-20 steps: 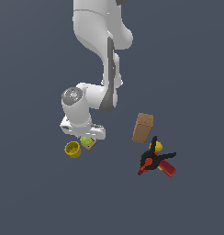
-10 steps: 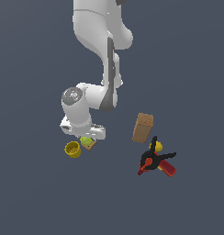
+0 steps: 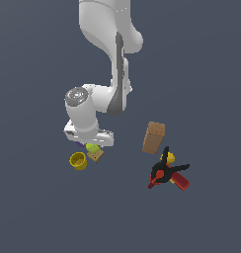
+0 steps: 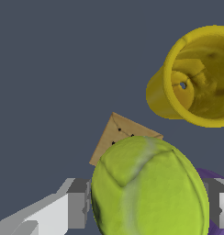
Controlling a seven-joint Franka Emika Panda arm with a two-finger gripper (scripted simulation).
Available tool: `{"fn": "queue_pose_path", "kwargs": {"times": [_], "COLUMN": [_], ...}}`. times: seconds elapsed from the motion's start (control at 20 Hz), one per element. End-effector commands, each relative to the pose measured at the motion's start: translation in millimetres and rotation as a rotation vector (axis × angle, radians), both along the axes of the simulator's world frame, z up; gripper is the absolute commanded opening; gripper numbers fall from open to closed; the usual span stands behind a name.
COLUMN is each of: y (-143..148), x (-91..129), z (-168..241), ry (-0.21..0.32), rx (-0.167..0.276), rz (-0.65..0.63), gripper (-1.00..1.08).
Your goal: Pick up a designated object from a clutter of objects.
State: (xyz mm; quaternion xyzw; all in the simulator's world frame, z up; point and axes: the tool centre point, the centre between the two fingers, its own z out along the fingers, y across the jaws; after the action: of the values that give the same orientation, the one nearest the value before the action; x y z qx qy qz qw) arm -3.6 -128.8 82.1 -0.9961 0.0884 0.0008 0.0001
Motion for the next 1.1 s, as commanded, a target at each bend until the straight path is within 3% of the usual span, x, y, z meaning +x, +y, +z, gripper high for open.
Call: {"fn": "queue_pose_path", "kwargs": {"times": [0.0,1.05], "y": [0.4,7.0], "x": [-3.6,-70.4], "z": [11.8,183.1], "ry": [-0.002,-0.002], "rx": [0.000,-0.001], "rz": [0.000,-0.001], "gripper": [-1.00,-1.00]}}
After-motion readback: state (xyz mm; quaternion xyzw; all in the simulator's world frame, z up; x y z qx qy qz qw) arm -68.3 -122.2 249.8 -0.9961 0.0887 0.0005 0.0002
